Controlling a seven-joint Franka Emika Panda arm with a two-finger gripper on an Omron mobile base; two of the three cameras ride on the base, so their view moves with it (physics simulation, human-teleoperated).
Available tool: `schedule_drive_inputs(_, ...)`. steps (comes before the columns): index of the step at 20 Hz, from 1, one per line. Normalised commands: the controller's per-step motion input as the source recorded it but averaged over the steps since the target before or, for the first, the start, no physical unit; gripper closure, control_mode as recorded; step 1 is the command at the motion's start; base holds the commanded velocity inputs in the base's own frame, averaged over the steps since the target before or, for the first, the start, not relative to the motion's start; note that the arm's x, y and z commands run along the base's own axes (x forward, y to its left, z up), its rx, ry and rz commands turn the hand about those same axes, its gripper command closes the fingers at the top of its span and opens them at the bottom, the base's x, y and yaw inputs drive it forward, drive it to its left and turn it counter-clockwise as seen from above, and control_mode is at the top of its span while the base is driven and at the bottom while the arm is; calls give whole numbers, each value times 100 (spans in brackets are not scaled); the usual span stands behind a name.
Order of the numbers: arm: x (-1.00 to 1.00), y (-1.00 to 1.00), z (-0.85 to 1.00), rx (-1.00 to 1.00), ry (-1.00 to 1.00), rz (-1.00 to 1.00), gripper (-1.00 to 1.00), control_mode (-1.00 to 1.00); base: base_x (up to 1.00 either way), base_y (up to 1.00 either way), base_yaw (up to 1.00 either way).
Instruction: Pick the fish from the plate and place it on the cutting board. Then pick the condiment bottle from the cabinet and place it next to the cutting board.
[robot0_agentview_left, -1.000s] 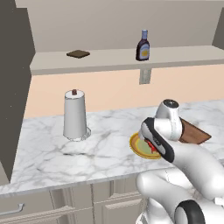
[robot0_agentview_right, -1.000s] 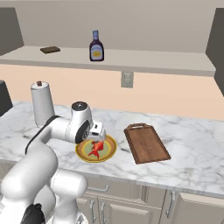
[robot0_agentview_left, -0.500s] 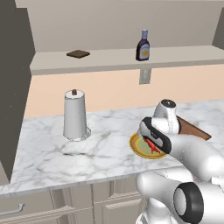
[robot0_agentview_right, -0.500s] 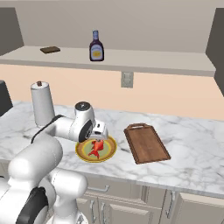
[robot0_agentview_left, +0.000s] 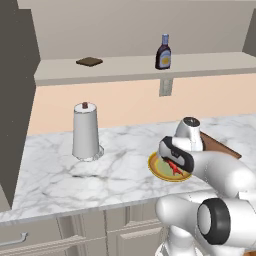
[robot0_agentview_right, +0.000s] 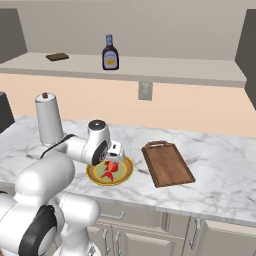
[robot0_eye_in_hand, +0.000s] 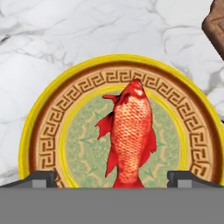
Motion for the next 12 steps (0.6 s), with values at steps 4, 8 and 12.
schedule_drive_inputs(4, 6, -4, -19, 0, 0, 0, -100, -100, 0, 0, 0)
schedule_drive_inputs(8, 8, -1, -13, 0, 0, 0, -100, -100, 0, 0, 0)
schedule_drive_inputs(12, 9, -1, -11, 0, 0, 0, -100, -100, 0, 0, 0)
